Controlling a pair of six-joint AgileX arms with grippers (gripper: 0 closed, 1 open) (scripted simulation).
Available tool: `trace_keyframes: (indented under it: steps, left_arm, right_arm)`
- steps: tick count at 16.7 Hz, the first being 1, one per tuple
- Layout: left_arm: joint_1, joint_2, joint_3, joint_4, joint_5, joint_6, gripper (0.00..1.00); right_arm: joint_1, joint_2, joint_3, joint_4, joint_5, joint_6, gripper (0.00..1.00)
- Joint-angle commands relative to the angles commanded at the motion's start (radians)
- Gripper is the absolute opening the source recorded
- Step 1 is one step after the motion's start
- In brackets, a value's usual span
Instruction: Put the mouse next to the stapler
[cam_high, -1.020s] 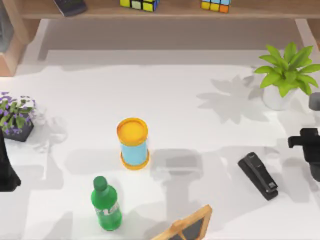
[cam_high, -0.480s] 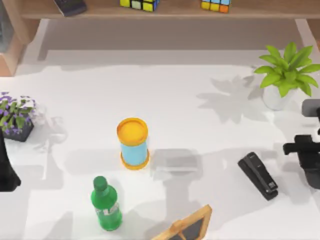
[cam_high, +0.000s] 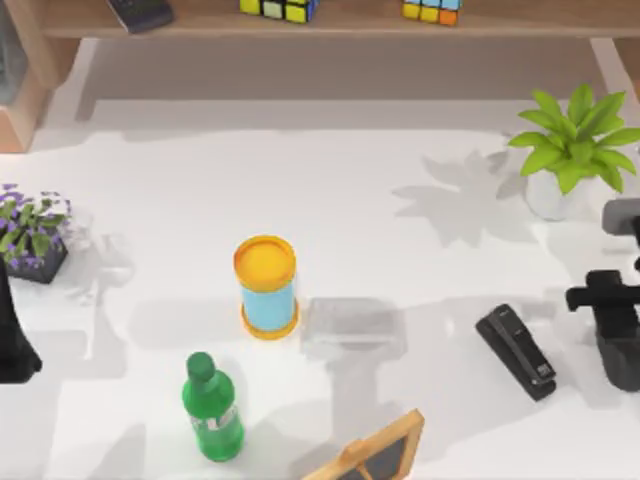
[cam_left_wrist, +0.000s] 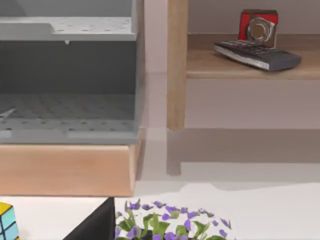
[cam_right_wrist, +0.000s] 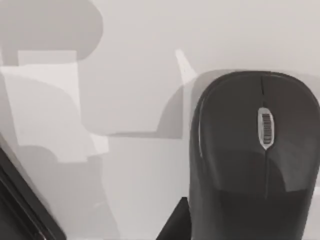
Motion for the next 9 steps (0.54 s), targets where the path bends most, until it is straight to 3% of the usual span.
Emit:
trace_keyframes:
  steps: [3, 9]
  left_arm:
    - [0.0, 0.0, 0.0, 0.0, 0.0, 0.0, 1.0]
    - [0.0, 0.0, 0.0, 0.0, 0.0, 0.0, 1.0]
  right_arm:
    - [0.0, 0.0, 0.0, 0.0, 0.0, 0.0, 0.98]
    - [0.0, 0.0, 0.0, 0.0, 0.0, 0.0, 1.0]
